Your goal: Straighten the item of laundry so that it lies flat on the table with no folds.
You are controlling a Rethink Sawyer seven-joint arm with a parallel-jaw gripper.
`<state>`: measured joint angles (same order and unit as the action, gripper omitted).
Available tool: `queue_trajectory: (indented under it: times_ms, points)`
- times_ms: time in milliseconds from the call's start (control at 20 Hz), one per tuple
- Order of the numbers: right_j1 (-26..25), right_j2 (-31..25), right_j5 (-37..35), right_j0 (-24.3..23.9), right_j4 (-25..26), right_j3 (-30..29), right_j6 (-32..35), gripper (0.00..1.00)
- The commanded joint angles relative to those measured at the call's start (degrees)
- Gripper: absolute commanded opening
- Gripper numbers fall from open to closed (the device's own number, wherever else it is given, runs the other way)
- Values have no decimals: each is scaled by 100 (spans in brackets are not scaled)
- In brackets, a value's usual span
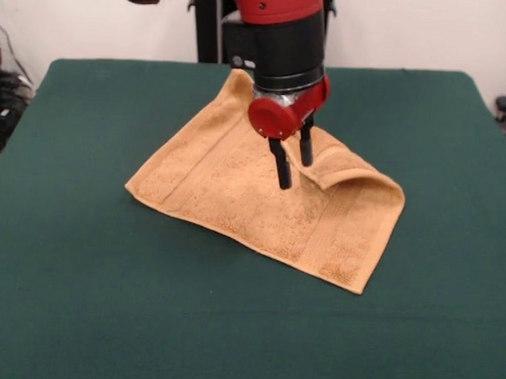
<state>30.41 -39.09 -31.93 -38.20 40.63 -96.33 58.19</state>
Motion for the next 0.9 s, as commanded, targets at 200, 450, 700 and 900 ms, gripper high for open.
queue_trajectory:
  times_ms: [200, 450, 700, 900]
  points:
    - [6, 256, 84, 276, -292, 403, 890, 100]
    - [-59, 458, 325, 388, -213, 350, 1077, 100]
    - [-187, 563, 472, 456, -86, 414, 997, 100]
    - [-346, 795, 782, 595, 7, 413, 1157, 100]
